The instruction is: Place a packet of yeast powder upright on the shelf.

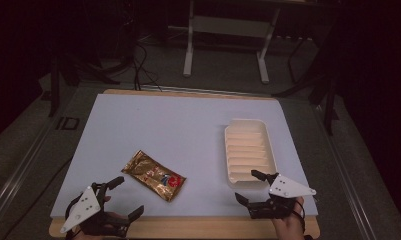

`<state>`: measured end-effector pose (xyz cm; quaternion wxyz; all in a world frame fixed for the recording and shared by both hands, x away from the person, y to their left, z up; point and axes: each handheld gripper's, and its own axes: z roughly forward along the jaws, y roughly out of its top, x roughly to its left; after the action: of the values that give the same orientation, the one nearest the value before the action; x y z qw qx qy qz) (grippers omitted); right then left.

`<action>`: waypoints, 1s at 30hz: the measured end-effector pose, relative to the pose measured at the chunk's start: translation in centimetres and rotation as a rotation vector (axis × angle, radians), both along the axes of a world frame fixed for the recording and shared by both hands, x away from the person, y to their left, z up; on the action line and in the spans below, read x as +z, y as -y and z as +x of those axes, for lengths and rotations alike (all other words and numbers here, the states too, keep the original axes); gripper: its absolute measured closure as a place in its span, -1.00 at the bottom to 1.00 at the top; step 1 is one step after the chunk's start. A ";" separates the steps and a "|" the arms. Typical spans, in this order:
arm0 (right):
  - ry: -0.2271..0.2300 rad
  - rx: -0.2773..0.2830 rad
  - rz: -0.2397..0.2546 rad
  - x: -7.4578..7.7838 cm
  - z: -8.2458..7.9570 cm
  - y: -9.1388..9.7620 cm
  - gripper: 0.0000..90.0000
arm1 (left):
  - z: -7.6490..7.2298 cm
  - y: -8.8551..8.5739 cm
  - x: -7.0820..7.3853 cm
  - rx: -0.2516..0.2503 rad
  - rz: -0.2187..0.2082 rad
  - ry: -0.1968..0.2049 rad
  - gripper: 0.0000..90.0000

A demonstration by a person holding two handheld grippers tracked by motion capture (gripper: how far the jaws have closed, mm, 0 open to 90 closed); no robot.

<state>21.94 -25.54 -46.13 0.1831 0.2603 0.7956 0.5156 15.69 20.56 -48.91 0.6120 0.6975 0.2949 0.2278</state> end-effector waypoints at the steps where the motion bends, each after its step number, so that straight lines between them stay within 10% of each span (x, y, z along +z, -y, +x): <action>1: 0.001 -0.010 0.005 0.2 -0.2 0.1 -0.73 | 0.1 0.1 0.0 -0.008 -0.010 -0.012 -1.00; 9: 0.030 0.012 -0.002 1.1 -1.3 -0.2 -0.76 | -0.1 1.0 0.8 -0.028 0.011 -0.055 -1.00; 18: 0.061 0.079 0.056 1.7 -2.2 -0.7 -0.76 | -0.4 2.1 3.0 -0.091 -0.014 -0.014 -1.00; 30: 0.083 0.092 0.069 2.4 -2.4 -1.2 -0.76 | 1.8 1.6 4.9 -0.040 -0.009 -0.030 -1.00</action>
<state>19.50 -24.35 -43.77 0.1831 0.2079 0.7803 0.5607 17.48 18.96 -43.98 0.6151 0.7038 0.2913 0.2036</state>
